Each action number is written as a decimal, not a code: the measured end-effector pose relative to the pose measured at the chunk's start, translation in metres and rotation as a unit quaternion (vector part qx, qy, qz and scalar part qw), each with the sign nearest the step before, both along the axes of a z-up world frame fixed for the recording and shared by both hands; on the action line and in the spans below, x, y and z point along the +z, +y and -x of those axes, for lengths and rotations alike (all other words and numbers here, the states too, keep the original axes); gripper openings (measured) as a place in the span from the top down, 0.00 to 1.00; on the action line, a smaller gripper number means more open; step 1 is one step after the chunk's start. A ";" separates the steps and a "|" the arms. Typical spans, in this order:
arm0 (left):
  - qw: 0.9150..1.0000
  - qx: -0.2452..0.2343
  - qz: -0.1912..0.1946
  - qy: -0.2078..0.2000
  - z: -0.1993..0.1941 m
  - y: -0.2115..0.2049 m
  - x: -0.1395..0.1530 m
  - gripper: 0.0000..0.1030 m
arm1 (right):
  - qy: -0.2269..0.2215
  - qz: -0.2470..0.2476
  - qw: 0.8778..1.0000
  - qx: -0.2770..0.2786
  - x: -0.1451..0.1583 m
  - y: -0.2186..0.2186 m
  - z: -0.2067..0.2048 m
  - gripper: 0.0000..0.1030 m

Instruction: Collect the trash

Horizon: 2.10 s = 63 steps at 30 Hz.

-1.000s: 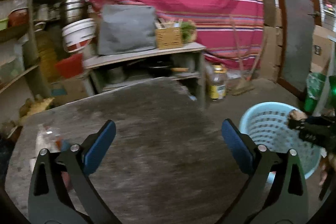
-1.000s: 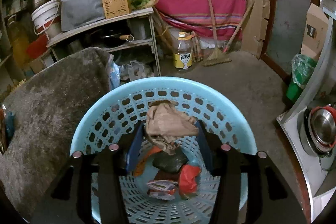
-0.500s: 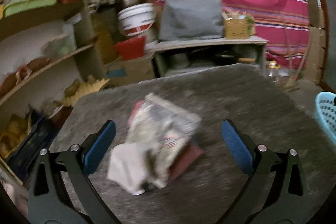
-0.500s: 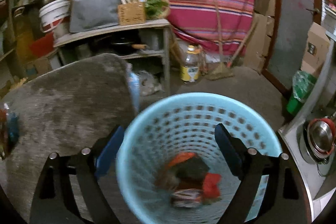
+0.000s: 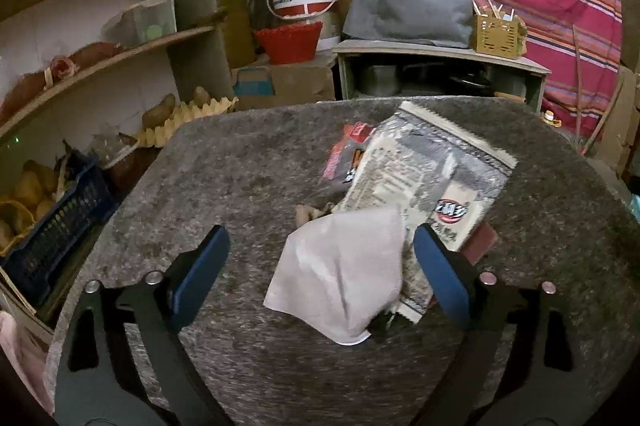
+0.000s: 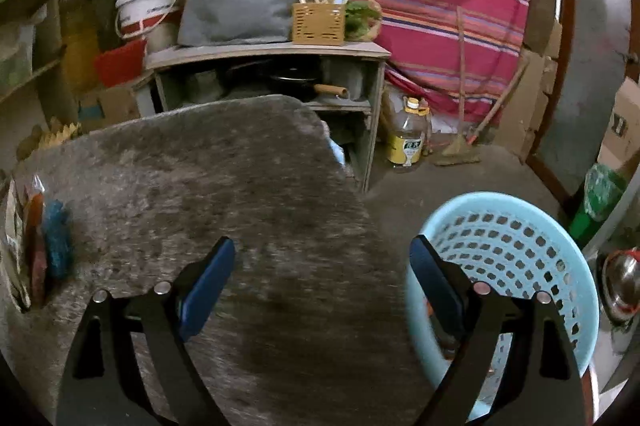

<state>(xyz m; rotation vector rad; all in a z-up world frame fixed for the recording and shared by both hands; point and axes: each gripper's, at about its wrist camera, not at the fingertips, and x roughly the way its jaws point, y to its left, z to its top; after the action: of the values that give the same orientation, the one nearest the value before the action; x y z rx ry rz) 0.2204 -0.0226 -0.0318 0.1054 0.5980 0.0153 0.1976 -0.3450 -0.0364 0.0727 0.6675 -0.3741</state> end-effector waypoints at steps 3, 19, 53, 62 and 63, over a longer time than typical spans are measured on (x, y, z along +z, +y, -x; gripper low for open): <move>1.000 -0.006 0.012 0.017 -0.007 0.007 -0.007 0.22 | 0.001 0.003 1.000 0.020 0.000 0.018 -0.006 0.15; 0.999 -0.032 0.025 0.033 0.001 0.030 -0.004 1.00 | -0.016 -0.034 0.993 0.114 0.013 0.078 -0.003 0.15; 0.999 -0.020 0.025 -0.002 0.020 0.048 0.017 0.99 | -0.019 -0.036 0.987 0.153 0.016 0.102 -0.006 0.15; 0.999 0.045 0.003 -0.018 0.017 0.112 0.023 0.99 | -0.015 -0.030 0.977 0.209 0.015 0.154 -0.005 0.15; 0.999 0.048 0.004 -0.018 0.017 0.117 0.024 0.99 | -0.015 -0.031 0.976 0.213 0.015 0.158 -0.005 0.15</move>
<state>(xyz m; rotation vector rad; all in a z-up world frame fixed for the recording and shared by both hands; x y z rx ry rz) 0.2032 0.0946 -0.0082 0.0682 0.5661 0.1073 0.2028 -0.1870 -0.0218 -0.0066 0.6466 0.0609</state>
